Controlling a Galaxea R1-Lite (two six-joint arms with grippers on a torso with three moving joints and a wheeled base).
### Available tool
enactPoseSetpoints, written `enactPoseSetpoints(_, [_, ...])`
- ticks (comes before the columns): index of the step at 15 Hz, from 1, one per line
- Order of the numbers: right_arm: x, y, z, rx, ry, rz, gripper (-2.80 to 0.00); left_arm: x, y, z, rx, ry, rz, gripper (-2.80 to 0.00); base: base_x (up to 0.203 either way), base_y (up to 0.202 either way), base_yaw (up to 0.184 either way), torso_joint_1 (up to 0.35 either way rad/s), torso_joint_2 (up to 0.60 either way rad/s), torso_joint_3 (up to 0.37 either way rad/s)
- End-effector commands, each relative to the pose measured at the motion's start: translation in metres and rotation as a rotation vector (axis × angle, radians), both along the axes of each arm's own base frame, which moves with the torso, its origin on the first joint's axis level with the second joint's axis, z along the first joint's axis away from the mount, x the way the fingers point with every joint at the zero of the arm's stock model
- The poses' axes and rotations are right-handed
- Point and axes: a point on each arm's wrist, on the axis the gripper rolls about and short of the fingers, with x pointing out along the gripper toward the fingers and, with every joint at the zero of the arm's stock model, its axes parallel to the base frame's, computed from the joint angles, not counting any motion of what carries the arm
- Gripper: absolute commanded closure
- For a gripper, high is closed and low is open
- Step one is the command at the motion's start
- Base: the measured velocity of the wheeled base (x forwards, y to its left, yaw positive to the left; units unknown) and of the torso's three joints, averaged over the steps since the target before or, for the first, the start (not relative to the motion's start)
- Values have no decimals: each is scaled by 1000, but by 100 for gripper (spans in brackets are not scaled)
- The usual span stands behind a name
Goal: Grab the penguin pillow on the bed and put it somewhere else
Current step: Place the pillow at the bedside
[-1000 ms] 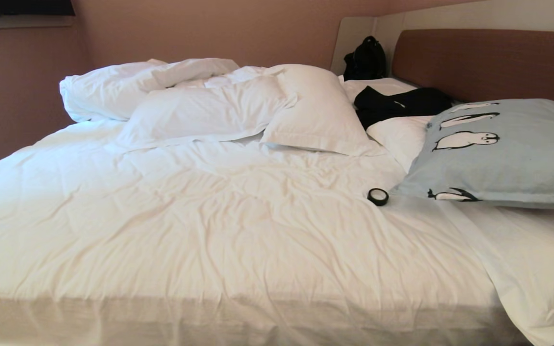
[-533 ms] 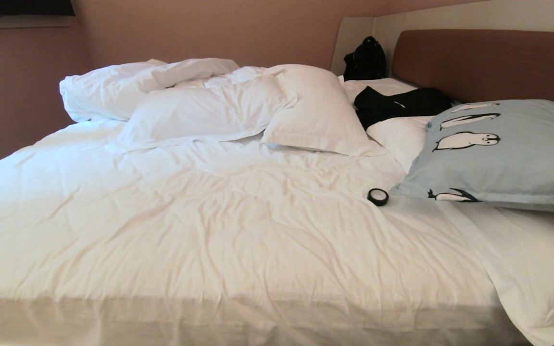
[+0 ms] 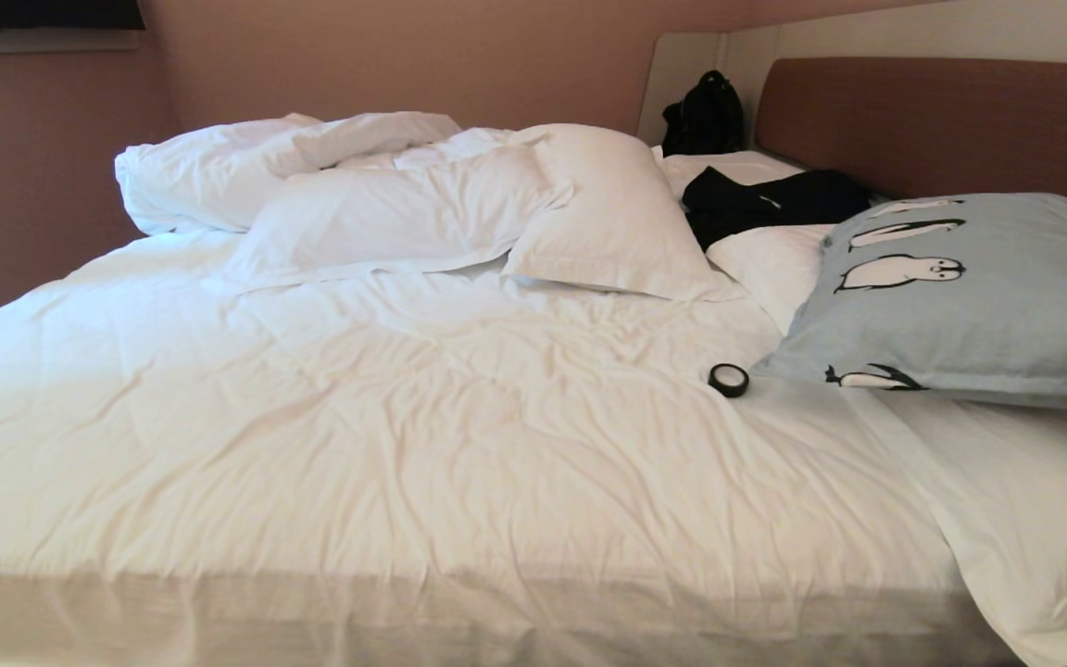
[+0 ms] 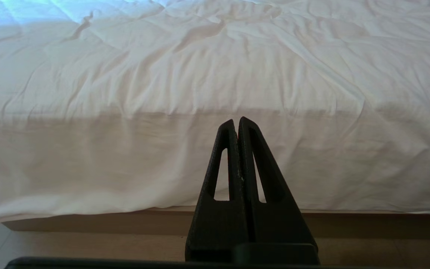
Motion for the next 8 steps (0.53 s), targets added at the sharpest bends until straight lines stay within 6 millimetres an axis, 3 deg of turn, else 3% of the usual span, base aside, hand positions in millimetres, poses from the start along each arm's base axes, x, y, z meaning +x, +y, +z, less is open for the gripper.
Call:
enactPoseSetpoints(1, [-43,53,28,39,44,13,0,0,0,0,0,1,1,0,0,0,0,0,0,0])
enactPoseSetpoints(5, [-100,118,50,-77,-52,2,0,0,0,0,0,1,1,0,0,0,0,0,0,0])
enactPoseSetpoints(8, [-126,143,55,-126,-85,-75,0,0,0,0,0,1,1,0,0,0,0,0,0,0])
